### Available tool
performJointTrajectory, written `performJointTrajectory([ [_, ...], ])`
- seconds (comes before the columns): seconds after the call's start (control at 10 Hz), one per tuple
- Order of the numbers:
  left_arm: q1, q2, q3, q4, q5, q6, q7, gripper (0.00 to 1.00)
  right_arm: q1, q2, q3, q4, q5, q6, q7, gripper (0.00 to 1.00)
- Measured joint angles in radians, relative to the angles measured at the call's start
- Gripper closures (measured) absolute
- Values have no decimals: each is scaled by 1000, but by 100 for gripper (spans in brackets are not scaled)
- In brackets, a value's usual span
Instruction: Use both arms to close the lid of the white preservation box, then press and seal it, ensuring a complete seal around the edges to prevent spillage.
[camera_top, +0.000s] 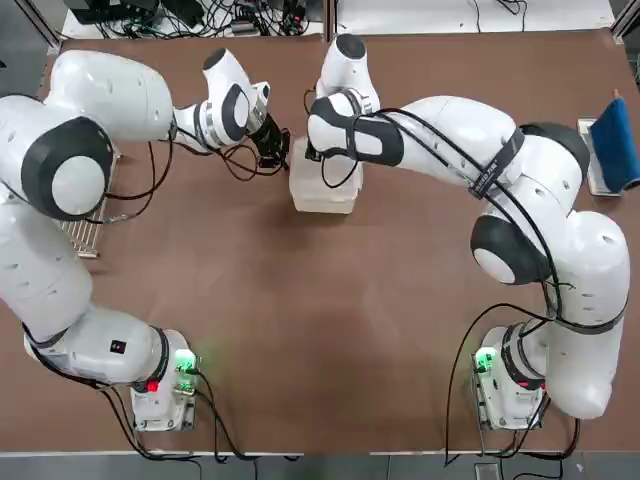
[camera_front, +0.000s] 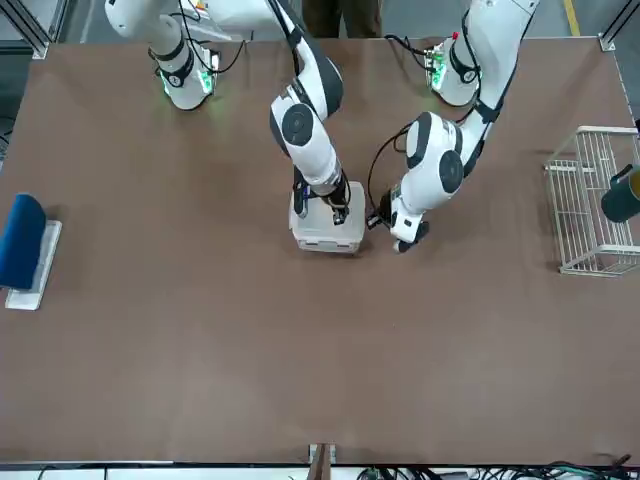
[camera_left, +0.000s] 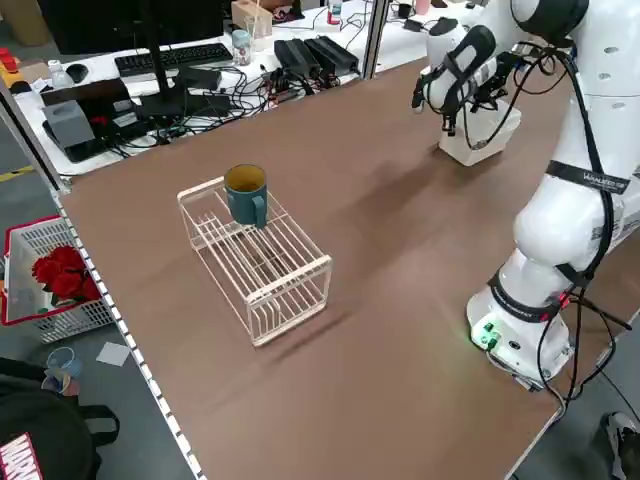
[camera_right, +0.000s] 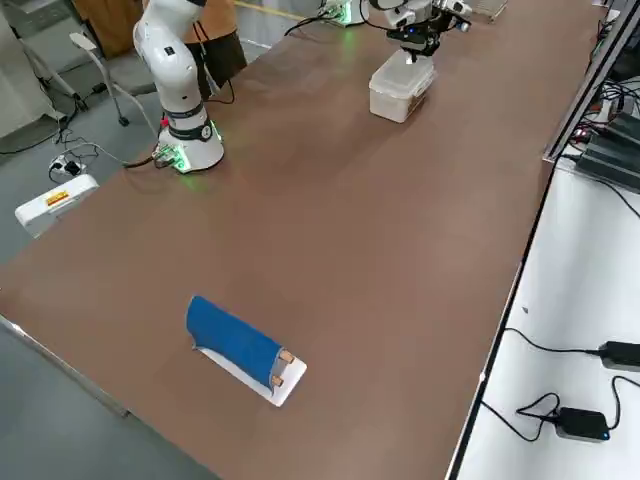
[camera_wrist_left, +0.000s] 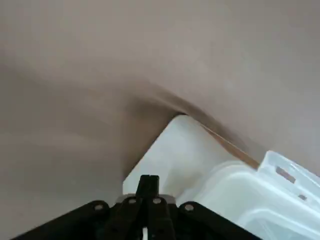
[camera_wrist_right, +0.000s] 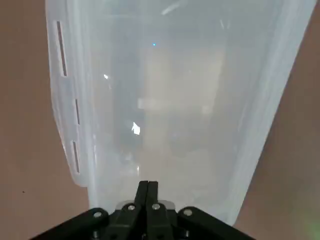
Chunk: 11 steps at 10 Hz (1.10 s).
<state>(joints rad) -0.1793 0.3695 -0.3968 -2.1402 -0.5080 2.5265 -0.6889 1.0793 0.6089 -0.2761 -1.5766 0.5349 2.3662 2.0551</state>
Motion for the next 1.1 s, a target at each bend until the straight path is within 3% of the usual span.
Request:
performJointTrajectory([
  [0.3,49,-12,-2,23,52,-70,0,99,0,0,0,0,0,0,0,98],
  [0.6,74,-109,-3,83,59,-202,-63,99,0,0,0,0,1,0,0,98],
  [1.1,56,-154,-18,149,98,-227,-207,99,0,0,0,0,1,0,0,98],
])
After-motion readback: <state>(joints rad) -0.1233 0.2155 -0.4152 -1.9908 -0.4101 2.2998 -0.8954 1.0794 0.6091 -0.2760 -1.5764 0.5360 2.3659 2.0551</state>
